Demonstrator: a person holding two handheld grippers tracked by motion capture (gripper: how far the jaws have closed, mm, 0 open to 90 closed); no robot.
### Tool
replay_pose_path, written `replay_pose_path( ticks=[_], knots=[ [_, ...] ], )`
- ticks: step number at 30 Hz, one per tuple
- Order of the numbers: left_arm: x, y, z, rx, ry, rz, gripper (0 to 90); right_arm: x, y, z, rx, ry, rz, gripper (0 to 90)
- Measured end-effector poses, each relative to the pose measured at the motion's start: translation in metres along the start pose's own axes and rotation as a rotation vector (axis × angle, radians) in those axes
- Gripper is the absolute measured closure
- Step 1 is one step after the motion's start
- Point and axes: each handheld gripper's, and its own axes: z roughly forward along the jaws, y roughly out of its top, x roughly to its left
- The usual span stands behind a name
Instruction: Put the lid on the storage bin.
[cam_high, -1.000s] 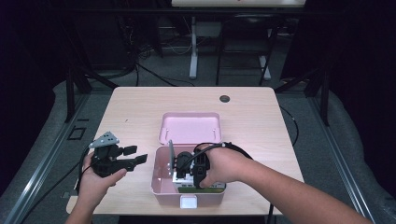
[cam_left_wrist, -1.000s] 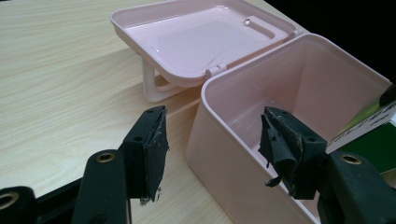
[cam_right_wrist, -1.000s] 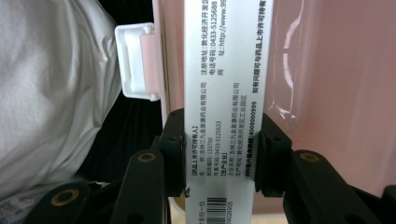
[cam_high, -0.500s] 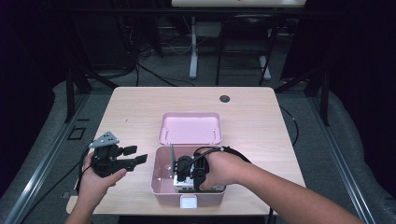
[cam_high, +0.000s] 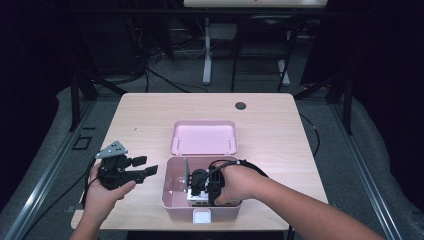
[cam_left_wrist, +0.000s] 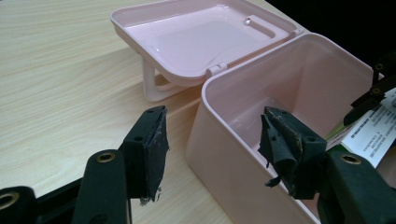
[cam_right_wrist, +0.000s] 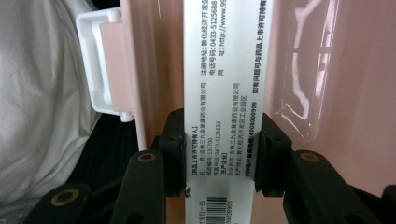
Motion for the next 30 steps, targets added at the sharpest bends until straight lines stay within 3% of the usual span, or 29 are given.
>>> replay_pose_path(
  ticks=[14,30],
  knots=[
    [0.000,0.000,0.001,0.002,-0.002,-0.003,41.2,-0.004,0.001,0.023,0.015,0.018,0.001,61.7],
    [0.000,-0.001,0.002,0.003,-0.002,-0.001,41.2,-0.010,0.001,0.029,0.025,0.028,0.005,61.5]
  ],
)
